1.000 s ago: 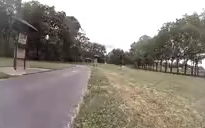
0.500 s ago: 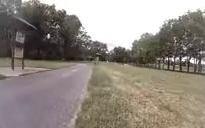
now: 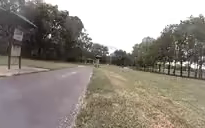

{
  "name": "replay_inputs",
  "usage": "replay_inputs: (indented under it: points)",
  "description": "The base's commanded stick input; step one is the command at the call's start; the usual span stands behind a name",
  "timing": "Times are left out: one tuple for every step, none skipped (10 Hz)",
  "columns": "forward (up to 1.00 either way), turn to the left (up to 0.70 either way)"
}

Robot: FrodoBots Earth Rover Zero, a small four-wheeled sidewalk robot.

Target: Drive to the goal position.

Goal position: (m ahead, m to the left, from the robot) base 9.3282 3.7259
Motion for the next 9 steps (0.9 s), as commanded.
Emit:
replay_inputs:
  points:
    - [0.70,0.00]
    - [0.70,0.00]
    - [0.70,0.00]
    - [0.70,0.00]
    - [0.70,0.00]
    - [0.70,0.00]
    - [0.70,0.00]
    - [0.70,0.00]
    - [0.70,0.00]
